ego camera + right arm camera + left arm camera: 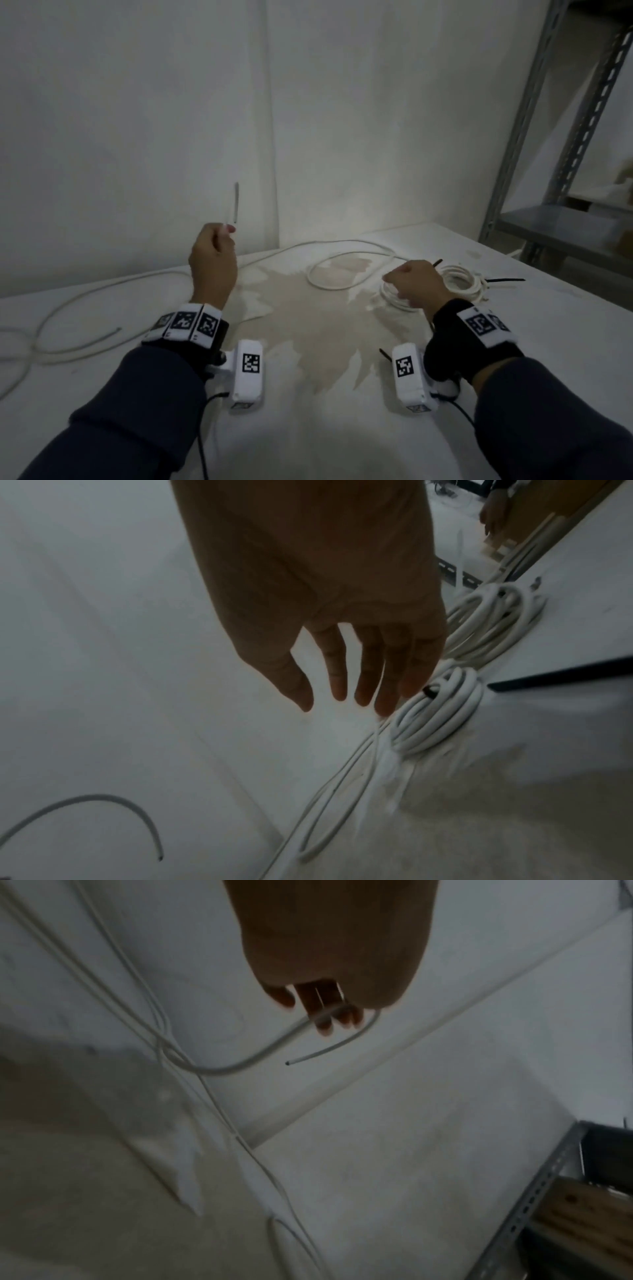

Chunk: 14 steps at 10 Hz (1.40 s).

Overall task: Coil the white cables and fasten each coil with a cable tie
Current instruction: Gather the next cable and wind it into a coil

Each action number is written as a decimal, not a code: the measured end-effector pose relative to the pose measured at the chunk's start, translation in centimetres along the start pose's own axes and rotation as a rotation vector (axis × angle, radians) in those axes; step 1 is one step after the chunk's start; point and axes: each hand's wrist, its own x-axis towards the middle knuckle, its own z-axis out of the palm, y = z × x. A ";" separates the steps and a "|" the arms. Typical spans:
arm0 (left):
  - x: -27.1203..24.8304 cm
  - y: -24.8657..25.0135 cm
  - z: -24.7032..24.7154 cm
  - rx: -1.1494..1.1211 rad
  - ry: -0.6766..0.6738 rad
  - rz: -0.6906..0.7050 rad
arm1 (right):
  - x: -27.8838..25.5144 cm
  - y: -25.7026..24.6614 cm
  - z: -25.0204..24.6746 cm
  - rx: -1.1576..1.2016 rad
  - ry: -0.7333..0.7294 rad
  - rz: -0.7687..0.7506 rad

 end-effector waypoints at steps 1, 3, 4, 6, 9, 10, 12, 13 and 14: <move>-1.6 -0.1 -2.8 0.058 -0.658 0.051 | -2.4 -2.4 1.6 0.246 -0.269 0.121; -4.7 -1.6 -6.9 0.193 -1.272 0.029 | -6.3 -5.7 7.2 0.465 -0.526 0.235; -5.7 -0.7 -8.7 0.141 -1.280 -0.003 | -7.3 -6.3 10.3 -0.101 -0.421 0.074; -6.9 -1.1 -11.5 0.490 -0.941 -0.133 | -9.5 -5.8 11.2 -0.492 -0.417 -0.116; -6.8 -1.8 -11.7 0.651 -0.712 -0.522 | -13.2 -7.4 5.5 0.397 -0.654 0.108; -6.4 -1.2 -11.1 0.343 -0.564 -0.671 | -13.3 -7.4 5.2 0.299 -0.584 0.099; -2.7 4.7 -12.3 -0.553 -0.277 -0.524 | -13.3 -7.0 7.4 0.312 -0.529 0.120; 0.0 6.9 -15.2 -0.775 -0.251 -0.505 | -12.6 -7.6 8.9 0.372 -0.461 0.136; 2.0 6.3 -18.5 -0.922 -0.121 -0.726 | -11.6 -7.9 9.5 0.336 -0.353 0.124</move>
